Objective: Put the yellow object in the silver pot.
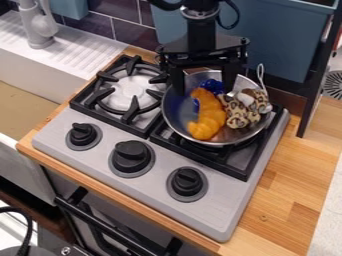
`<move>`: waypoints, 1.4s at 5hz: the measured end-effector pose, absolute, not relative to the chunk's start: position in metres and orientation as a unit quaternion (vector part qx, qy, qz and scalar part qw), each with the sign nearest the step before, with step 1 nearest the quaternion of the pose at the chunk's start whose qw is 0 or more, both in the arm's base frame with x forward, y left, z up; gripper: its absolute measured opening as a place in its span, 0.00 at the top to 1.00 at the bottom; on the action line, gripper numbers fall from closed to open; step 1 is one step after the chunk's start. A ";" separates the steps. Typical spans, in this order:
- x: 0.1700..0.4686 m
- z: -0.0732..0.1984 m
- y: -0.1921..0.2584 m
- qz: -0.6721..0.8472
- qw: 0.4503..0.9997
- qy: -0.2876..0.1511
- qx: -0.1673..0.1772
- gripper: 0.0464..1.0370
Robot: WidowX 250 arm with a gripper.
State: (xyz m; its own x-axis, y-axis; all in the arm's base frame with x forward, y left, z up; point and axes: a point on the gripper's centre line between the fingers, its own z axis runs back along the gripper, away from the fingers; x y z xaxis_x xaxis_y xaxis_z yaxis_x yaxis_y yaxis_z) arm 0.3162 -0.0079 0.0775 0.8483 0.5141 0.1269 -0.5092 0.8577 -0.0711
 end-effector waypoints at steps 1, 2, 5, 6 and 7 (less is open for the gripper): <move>0.316 0.079 -0.010 0.213 0.974 -0.071 -0.009 0.04; 0.323 0.093 -0.006 0.217 0.974 -0.067 -0.014 0.04; 0.320 0.134 0.037 0.188 0.978 -0.093 -0.005 0.04; 0.315 0.141 0.055 0.174 0.981 -0.085 0.008 0.04; 0.317 0.150 0.060 0.156 0.984 -0.084 0.015 0.04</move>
